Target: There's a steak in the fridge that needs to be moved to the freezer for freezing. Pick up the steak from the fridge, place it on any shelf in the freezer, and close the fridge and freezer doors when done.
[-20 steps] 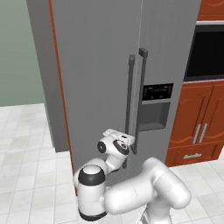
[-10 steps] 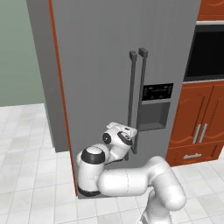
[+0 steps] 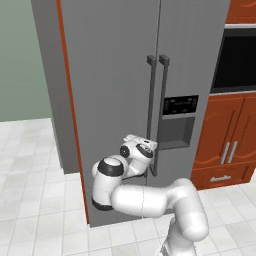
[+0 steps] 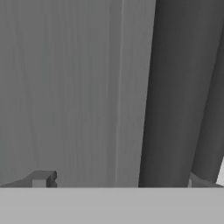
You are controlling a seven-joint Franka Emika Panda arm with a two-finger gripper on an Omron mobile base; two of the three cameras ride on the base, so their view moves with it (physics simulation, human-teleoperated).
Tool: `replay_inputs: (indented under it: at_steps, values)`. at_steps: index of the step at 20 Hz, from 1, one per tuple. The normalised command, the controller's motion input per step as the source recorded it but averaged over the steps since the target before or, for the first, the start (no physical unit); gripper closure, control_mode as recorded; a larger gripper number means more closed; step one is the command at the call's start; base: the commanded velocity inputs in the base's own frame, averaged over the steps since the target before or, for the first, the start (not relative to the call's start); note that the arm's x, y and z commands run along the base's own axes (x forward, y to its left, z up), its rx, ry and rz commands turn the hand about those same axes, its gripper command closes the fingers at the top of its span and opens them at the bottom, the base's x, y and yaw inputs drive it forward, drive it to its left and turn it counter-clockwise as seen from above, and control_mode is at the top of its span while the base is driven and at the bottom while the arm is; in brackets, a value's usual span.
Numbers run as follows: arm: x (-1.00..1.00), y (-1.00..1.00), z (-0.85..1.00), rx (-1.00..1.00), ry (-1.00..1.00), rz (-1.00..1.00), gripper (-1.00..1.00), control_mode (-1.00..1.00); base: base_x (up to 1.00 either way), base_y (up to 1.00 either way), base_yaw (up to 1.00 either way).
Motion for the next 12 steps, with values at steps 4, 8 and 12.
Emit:
replay_inputs:
  at_steps: [4, 8, 12]
  values:
    - [0.82, -0.02, 0.00, 0.00, 0.04, 0.00, -1.00, -1.00, 0.00, 0.00, 0.00]
    - [0.87, -0.07, 0.00, 0.00, 0.07, 0.01, -1.00, -1.00, 0.00, 0.00, 0.00]
    - [0.82, -0.23, 0.00, 0.00, 0.06, 0.08, -1.00, -1.00, 0.00, 0.00, 0.00]
